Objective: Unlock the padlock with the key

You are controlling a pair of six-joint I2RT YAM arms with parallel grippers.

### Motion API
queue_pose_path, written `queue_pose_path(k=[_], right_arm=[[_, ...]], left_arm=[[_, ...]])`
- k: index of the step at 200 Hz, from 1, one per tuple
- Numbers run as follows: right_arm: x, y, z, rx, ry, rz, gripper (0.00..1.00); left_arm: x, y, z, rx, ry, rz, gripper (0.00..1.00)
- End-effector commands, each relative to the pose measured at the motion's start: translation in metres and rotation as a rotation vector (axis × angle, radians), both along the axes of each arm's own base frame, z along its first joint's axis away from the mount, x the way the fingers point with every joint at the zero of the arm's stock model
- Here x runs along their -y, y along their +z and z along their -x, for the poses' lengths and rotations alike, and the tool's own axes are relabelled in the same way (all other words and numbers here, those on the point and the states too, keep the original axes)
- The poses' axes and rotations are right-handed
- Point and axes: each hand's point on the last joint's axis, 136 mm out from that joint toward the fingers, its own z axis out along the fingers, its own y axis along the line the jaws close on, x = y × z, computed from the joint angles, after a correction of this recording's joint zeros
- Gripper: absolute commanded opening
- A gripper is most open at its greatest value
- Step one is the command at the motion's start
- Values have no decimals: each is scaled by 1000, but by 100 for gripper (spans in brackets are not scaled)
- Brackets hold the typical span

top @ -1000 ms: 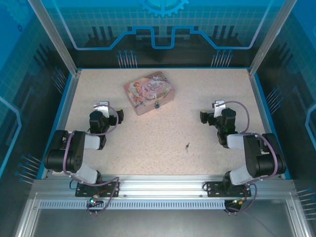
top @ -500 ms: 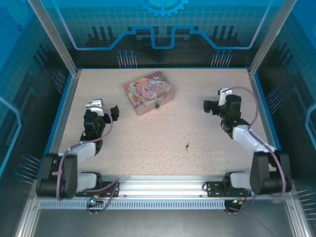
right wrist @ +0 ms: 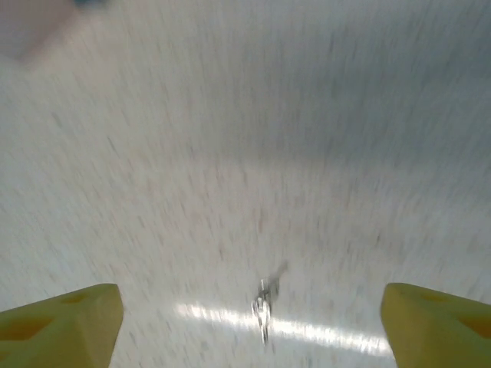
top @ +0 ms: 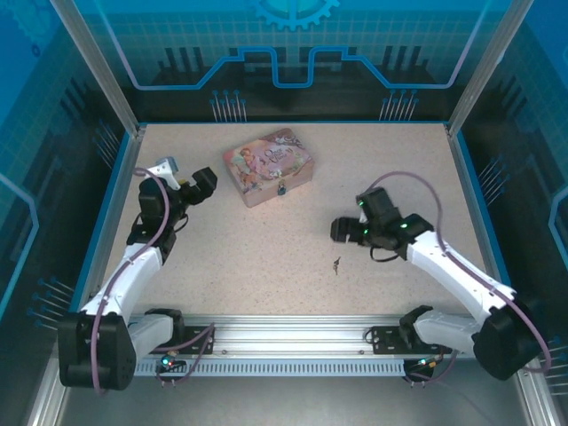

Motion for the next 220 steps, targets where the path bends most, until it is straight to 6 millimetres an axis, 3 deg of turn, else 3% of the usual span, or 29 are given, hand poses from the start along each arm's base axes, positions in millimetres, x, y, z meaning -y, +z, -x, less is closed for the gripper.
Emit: queue_pose_path(k=[1,37,69,130,220], right_arm=[[3,-46,41,-231,-71,65,79],[-7,-69,38,-268,-38,152,61],[-23,-78,32,-273,1,155,57],[-30,-90,21,-278,32,192,52],[-25,-107,26,-319,29,221,27]], left_arm=[[18,-13,2,-50,-58,114,99],[25,-12,-3,-72,-75,112,99],[27,-13,-2,-73,-74,121,99],[29,-14,0,-81,-76,120,99],[30,-8,1,-79,-78,110,99]])
